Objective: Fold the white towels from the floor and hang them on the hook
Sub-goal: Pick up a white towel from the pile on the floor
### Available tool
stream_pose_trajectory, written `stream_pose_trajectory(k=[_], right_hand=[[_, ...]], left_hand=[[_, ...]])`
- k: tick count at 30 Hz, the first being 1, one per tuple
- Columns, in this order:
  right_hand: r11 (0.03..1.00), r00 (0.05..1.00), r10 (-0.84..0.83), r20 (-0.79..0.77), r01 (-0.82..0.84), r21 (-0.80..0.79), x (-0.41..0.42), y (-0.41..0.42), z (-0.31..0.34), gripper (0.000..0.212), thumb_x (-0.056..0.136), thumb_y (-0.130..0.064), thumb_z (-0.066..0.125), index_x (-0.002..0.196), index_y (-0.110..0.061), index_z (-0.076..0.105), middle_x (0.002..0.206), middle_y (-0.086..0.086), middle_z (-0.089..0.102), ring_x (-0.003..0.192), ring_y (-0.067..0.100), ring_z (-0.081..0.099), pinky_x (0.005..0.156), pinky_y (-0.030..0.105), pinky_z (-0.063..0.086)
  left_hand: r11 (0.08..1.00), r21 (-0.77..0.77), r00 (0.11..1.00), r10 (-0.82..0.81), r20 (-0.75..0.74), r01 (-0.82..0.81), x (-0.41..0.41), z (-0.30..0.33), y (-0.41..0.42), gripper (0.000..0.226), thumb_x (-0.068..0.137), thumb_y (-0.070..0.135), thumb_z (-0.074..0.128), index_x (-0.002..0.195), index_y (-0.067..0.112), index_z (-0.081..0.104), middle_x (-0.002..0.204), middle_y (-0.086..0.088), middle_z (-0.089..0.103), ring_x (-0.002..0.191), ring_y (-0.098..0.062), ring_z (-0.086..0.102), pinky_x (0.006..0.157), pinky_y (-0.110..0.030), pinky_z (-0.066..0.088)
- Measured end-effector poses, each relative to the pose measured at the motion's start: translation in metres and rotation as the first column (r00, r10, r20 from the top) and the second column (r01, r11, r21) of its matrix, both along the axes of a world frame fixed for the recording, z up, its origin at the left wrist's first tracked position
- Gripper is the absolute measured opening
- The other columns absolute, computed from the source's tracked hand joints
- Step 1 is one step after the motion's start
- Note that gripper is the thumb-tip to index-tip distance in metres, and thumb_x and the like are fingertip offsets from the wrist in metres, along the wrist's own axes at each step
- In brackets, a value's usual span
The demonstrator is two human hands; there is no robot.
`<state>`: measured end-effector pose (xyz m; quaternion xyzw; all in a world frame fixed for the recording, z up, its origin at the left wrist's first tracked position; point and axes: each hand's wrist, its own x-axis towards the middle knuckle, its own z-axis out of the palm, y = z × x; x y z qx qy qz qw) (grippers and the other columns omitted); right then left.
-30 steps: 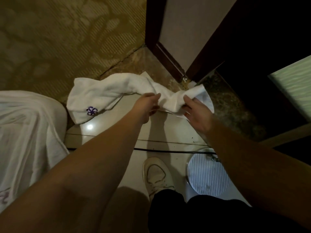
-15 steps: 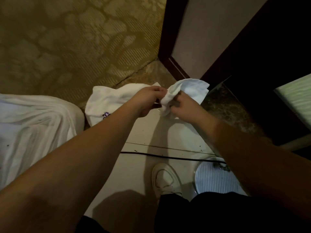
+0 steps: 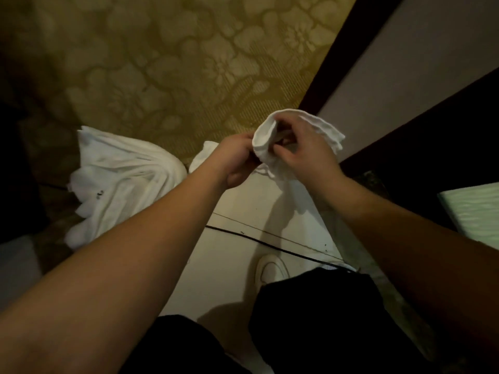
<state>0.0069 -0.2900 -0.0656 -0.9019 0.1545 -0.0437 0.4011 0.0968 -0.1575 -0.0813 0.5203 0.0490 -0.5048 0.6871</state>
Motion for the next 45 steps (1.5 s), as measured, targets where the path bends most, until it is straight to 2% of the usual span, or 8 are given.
stream_pose_trajectory(k=[8,15,20,25,29,36,40,45], right_hand=[[0.935,0.942,0.329,-0.071,-0.335,-0.119,0.035,0.052,0.190,0.020,0.090,-0.007,0.063,0.108,-0.012,0.071,0.115,0.006,0.064,0.110,0.022,0.057,0.095,0.037,0.044],[0.819,0.820,0.567,-0.078,-0.571,-0.049,0.044,0.107,0.412,0.014,0.092,-0.013,0.069,0.103,-0.018,0.077,0.098,-0.023,0.054,0.092,-0.005,0.050,0.085,0.006,0.033],[0.779,0.778,0.627,0.038,-0.627,-0.004,0.024,0.155,0.578,0.022,0.089,-0.009,0.072,0.091,-0.031,0.073,0.094,-0.031,0.065,0.095,-0.018,0.056,0.084,0.001,0.036],[0.766,0.765,0.629,0.140,-0.640,0.057,-0.023,0.189,0.703,0.029,0.089,-0.012,0.074,0.087,-0.041,0.071,0.094,-0.022,0.073,0.094,-0.002,0.066,0.094,0.024,0.051],[0.744,0.725,0.646,0.240,-0.668,0.012,-0.070,0.209,0.769,0.024,0.092,-0.013,0.069,0.094,-0.037,0.069,0.096,-0.021,0.073,0.098,-0.004,0.067,0.091,0.014,0.050],[0.714,0.626,0.673,0.394,-0.689,-0.126,-0.155,0.240,0.815,0.014,0.092,-0.009,0.069,0.097,-0.022,0.070,0.094,-0.012,0.066,0.085,-0.006,0.059,0.077,0.004,0.038],[0.660,0.462,0.731,0.502,-0.664,-0.350,-0.208,0.252,0.833,0.013,0.094,-0.006,0.066,0.103,0.002,0.069,0.118,0.013,0.061,0.107,0.016,0.056,0.088,0.015,0.039],[0.612,0.425,0.787,0.447,-0.629,-0.480,-0.284,0.282,0.848,0.015,0.102,-0.035,0.054,0.108,-0.024,0.062,0.108,-0.009,0.058,0.104,0.011,0.048,0.083,0.027,0.036]], left_hand=[[0.990,0.035,0.983,0.131,0.127,-0.136,0.001,0.176,0.079,0.016,0.089,-0.011,0.059,0.095,0.003,0.064,0.079,-0.008,0.071,0.071,-0.018,0.068,0.063,-0.024,0.056],[0.976,0.216,0.804,-0.113,0.584,-0.021,-0.017,0.392,0.163,0.091,0.089,-0.006,0.065,0.158,0.034,0.021,0.129,-0.009,0.062,0.106,-0.026,0.068,0.081,-0.037,0.059],[0.928,0.313,0.361,-0.227,0.905,-0.201,-0.041,0.554,0.221,0.078,0.088,0.012,0.075,0.152,0.030,0.035,0.123,-0.005,0.056,0.107,-0.015,0.056,0.094,-0.013,0.041],[0.874,0.272,-0.091,-0.334,0.938,-0.402,-0.088,0.690,0.265,0.060,0.073,0.014,0.086,0.129,0.016,0.065,0.126,-0.001,0.049,0.121,-0.021,0.040,0.102,-0.036,0.034],[0.785,0.194,-0.305,-0.438,0.846,-0.589,-0.137,0.764,0.287,0.037,0.074,0.018,0.083,0.108,0.012,0.072,0.119,-0.005,0.067,0.115,-0.033,0.053,0.091,-0.041,0.034],[0.639,0.065,-0.351,-0.502,0.790,-0.767,-0.276,0.828,0.310,0.011,0.075,0.006,0.078,0.076,0.002,0.068,0.079,-0.012,0.070,0.080,-0.035,0.067,0.074,-0.050,0.052],[0.444,0.164,-0.109,-0.527,0.843,-0.881,-0.368,0.836,0.338,0.014,0.094,0.018,0.065,0.092,0.007,0.056,0.070,-0.010,0.060,0.067,-0.030,0.059,0.055,-0.031,0.029],[0.259,0.275,0.100,-0.534,0.840,-0.926,-0.494,0.861,0.359,0.019,0.096,0.039,0.062,0.092,0.024,0.050,0.067,0.008,0.054,0.060,-0.003,0.052,0.049,-0.025,0.030]])
